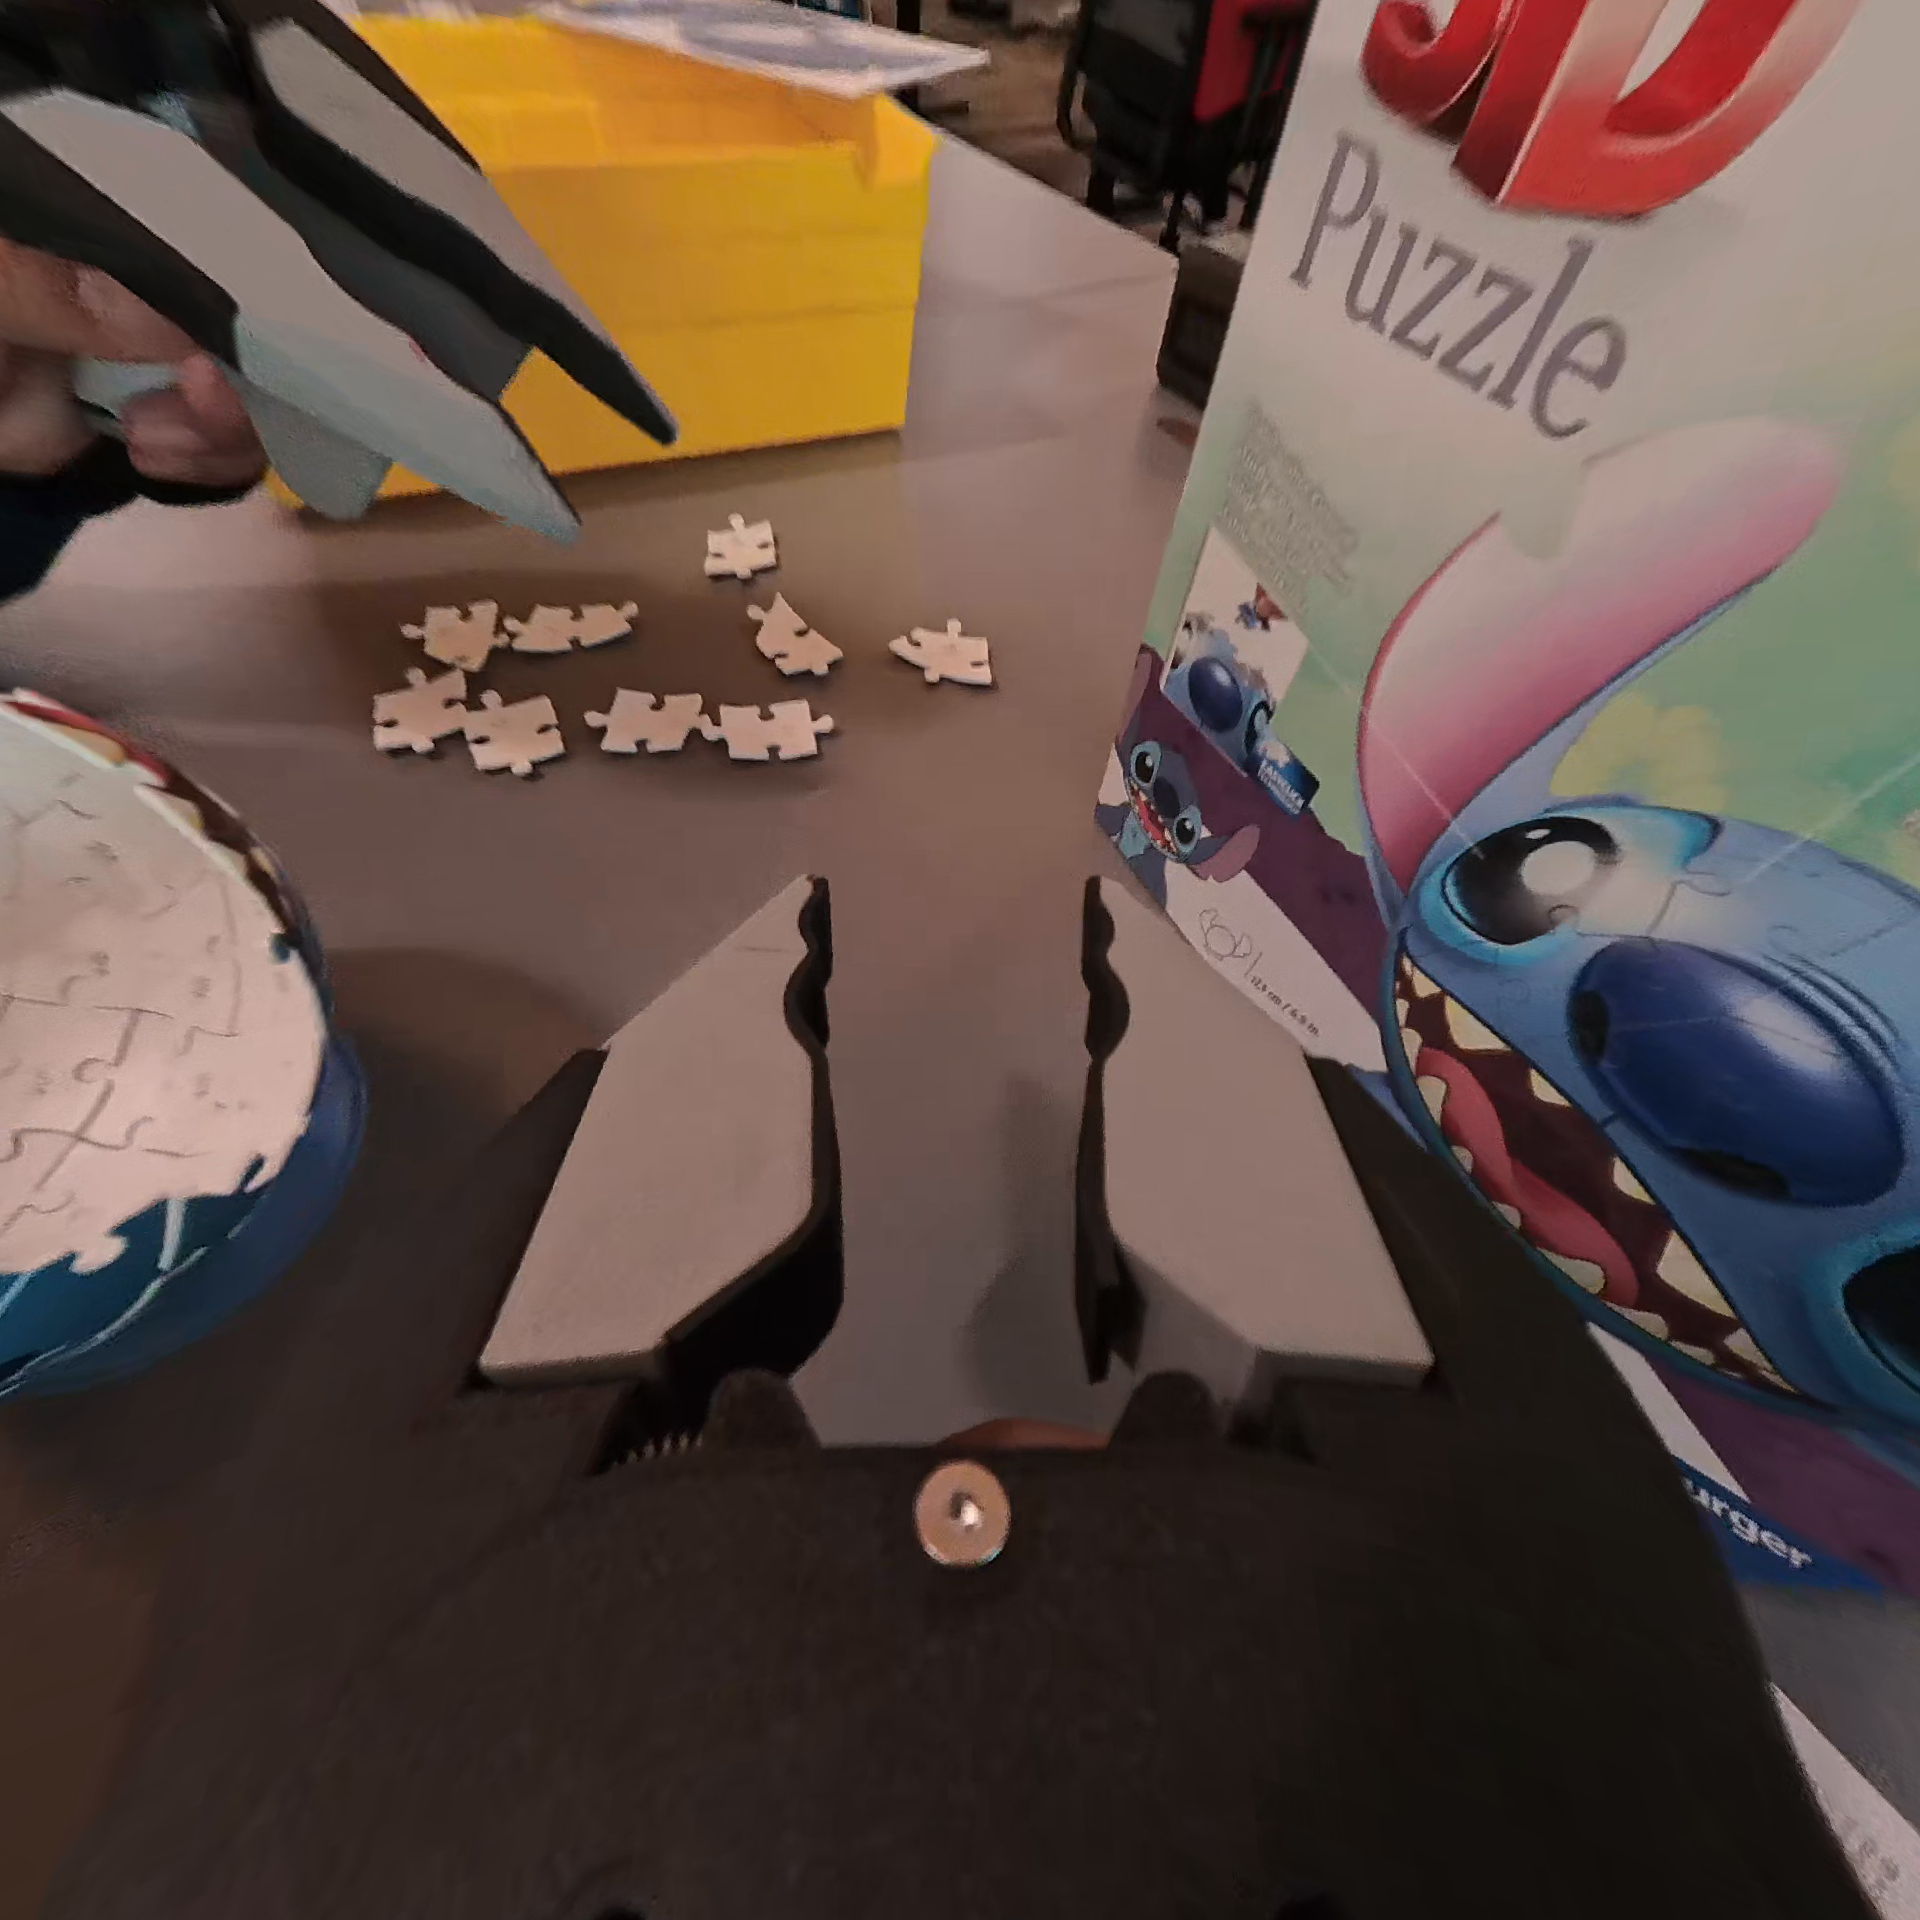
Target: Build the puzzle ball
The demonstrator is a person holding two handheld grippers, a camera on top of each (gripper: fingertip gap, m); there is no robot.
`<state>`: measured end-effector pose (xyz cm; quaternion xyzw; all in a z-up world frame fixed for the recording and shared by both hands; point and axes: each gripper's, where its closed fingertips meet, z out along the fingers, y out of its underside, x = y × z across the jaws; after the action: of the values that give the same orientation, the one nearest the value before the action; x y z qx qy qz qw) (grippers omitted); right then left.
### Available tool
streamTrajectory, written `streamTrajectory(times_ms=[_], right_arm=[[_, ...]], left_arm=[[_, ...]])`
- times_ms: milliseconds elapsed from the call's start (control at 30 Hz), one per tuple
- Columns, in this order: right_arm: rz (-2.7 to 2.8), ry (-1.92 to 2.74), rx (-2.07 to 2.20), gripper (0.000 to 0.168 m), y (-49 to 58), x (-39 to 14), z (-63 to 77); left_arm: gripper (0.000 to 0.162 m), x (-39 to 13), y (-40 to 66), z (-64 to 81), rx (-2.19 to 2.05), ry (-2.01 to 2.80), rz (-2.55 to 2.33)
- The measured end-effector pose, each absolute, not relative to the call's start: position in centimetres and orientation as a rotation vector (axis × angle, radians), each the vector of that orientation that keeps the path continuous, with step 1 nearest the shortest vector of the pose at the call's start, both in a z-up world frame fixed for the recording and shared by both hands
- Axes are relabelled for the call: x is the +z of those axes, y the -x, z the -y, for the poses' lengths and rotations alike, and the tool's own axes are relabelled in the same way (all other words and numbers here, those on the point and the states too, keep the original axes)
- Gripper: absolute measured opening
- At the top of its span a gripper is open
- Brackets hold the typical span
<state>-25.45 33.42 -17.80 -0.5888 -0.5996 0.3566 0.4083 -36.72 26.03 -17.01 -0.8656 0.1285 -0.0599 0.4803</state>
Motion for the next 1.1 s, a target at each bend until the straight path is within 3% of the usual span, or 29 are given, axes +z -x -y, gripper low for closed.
streamTrajectory(times_ms=[333, 700, 1100], right_arm=[[1.589, 1.548, 0.700, 0.048, 25.0, -21.7, -34.4], [1.506, 1.602, 0.469, 0.048, 23.7, -22.8, -36.9], [1.482, 1.660, 0.622, 0.045, 23.5, -22.6, -36.8]], left_arm=[[0.042, -20.3, 37.3, -25.8, -0.012, 2.243, -0.332], [0.041, -20.2, 38.3, -25.6, -0.056, 2.244, -0.222], [0.042, -20.0, 39.4, -25.8, -0.112, 2.215, -0.150]])
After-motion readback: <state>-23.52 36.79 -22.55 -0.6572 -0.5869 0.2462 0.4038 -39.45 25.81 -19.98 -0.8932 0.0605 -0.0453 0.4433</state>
